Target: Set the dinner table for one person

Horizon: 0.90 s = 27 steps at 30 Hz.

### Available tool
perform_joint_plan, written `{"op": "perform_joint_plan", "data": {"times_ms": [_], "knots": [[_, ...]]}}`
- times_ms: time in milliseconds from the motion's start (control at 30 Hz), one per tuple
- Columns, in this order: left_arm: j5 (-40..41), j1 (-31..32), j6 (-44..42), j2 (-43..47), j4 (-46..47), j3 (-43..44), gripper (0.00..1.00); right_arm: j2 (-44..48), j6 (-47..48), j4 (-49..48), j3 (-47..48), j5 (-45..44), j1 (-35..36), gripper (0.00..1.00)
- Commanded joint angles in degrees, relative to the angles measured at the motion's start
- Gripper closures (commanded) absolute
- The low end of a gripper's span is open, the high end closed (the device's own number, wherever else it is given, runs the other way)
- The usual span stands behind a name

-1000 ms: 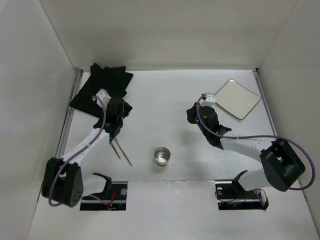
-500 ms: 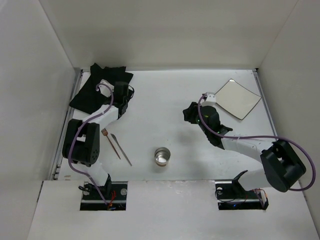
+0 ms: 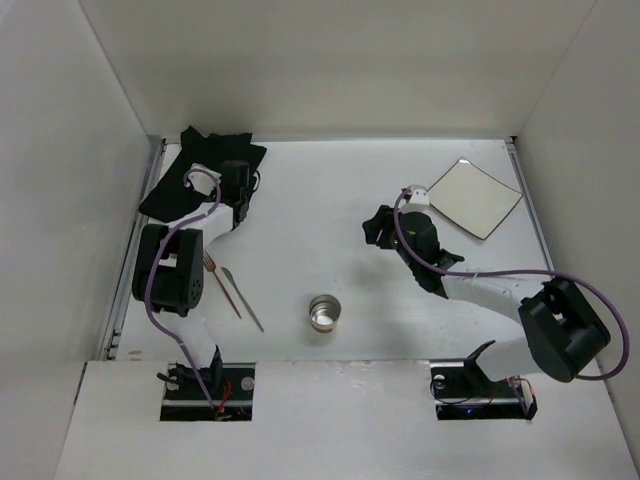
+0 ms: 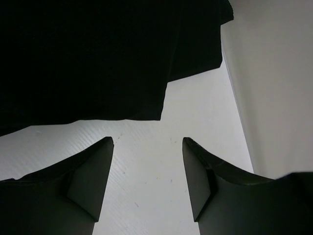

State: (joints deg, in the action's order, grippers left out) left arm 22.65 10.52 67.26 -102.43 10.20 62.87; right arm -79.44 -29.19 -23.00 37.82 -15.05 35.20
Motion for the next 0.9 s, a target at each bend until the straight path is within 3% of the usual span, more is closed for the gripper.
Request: {"op": "perform_joint_plan", "data": {"times_ms": [0,633,667,867], "knots": [[-0.59,-0.46,2.51,-1.71,0.0,3.31,0.44,-0.63,-0.17,-2.75,1.37,1.07,-0.18,0.4],[3.1,-1.52,10.78,-10.77,0.7,6.3,0.45,-1.95,0.27,-2.31,2.52,2.66,0.17,0.4],[2.92,-1.52,11.04,-10.86,0.96,6.3,0.47,-2.21,0.27,-2.31,2.52,2.66,0.17,0.4],[-1.63,-1.34,8.94,-11.3,6.23,4.72,0.83,-2.56,0.19,-2.04,2.96,2.74,0.52,0.4]]}}
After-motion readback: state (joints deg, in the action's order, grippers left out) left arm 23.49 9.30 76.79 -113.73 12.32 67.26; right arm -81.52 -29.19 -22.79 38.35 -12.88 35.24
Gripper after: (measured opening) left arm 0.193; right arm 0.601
